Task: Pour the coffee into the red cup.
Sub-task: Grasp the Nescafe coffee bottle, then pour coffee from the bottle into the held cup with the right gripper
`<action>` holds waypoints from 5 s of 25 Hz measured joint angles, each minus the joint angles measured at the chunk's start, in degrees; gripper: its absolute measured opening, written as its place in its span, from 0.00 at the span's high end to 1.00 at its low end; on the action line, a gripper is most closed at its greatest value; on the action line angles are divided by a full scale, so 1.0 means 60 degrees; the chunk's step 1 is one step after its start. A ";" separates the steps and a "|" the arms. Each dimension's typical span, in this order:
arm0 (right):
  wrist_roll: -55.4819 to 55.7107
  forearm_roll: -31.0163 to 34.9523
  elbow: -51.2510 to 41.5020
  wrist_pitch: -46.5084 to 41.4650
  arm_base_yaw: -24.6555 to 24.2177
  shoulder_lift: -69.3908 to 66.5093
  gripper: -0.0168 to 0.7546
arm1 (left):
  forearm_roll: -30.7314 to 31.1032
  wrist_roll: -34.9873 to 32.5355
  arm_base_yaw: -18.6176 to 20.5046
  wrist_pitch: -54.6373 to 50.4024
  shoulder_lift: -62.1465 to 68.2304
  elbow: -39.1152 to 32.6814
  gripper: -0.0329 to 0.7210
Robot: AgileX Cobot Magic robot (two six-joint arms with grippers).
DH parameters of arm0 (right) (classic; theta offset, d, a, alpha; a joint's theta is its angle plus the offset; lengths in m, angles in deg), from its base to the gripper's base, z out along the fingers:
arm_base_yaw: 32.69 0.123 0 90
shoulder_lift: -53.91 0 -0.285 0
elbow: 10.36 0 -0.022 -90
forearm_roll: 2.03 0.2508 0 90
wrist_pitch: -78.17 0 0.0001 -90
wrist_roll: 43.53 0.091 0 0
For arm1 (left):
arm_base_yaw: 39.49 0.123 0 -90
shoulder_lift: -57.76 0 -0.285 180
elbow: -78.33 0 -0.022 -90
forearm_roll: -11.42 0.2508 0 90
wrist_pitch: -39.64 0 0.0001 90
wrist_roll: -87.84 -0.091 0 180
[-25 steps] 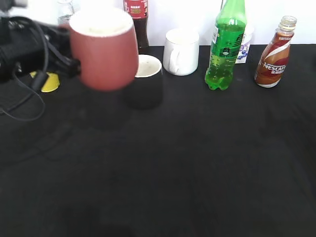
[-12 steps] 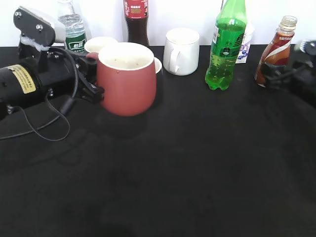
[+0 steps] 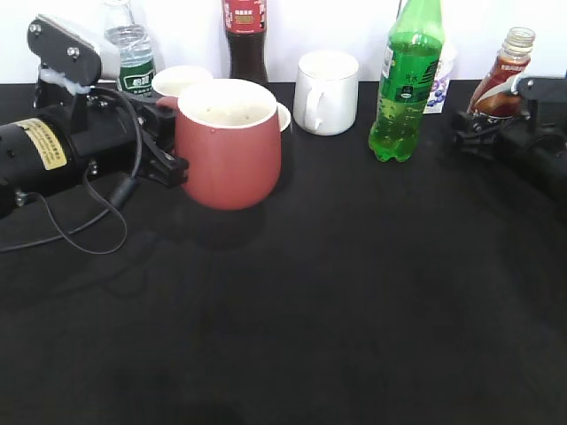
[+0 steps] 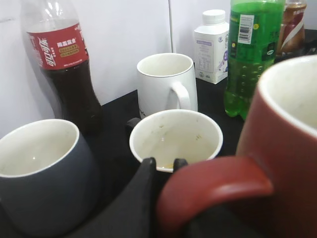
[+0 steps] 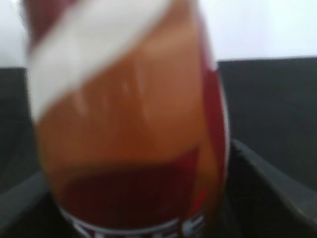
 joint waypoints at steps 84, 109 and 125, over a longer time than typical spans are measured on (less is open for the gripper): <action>-1.3780 -0.0791 -0.2874 -0.2327 0.4378 0.6526 0.29 | 0.2991 0.1178 -0.0847 0.0116 0.0000 0.0000 0.87; -1.3811 -0.0719 -0.2874 -0.2280 0.4378 0.6526 0.29 | 0.3053 0.1178 -0.0847 0.0116 0.0000 0.0000 0.87; -1.3923 -0.0719 -0.2874 -0.2257 0.4378 0.6526 0.29 | 0.3053 0.1178 -0.0847 0.0116 0.0000 0.0000 0.87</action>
